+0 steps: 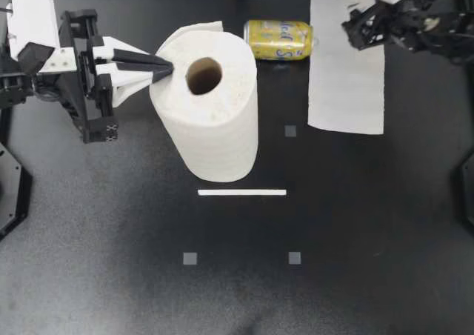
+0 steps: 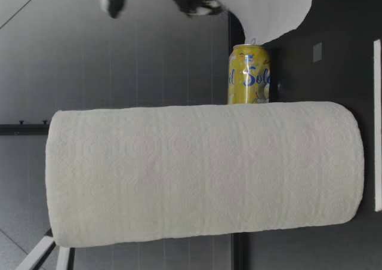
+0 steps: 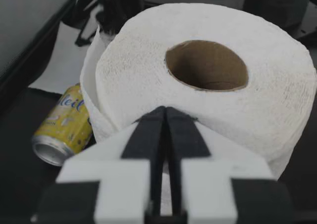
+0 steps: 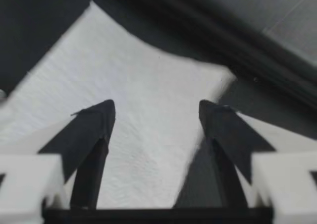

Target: Pick up a piece of paper towel and place it on the spilled liquid.

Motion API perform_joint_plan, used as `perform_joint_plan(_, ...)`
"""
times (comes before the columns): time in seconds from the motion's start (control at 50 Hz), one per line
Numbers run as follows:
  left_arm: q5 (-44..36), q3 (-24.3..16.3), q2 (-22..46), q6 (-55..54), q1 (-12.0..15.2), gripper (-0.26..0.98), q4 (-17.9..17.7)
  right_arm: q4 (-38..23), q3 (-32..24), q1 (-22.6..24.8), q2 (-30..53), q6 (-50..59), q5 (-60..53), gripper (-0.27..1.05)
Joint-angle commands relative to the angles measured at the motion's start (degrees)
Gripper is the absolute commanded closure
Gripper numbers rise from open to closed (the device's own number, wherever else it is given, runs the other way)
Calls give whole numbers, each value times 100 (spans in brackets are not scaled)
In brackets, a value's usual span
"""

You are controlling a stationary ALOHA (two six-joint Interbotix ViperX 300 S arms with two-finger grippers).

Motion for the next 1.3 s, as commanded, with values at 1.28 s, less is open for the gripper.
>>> perform_joint_plan(1.28,-1362,53,-809,26,-1230,60,9,668,176,3656,-4025,-176,-2681,51)
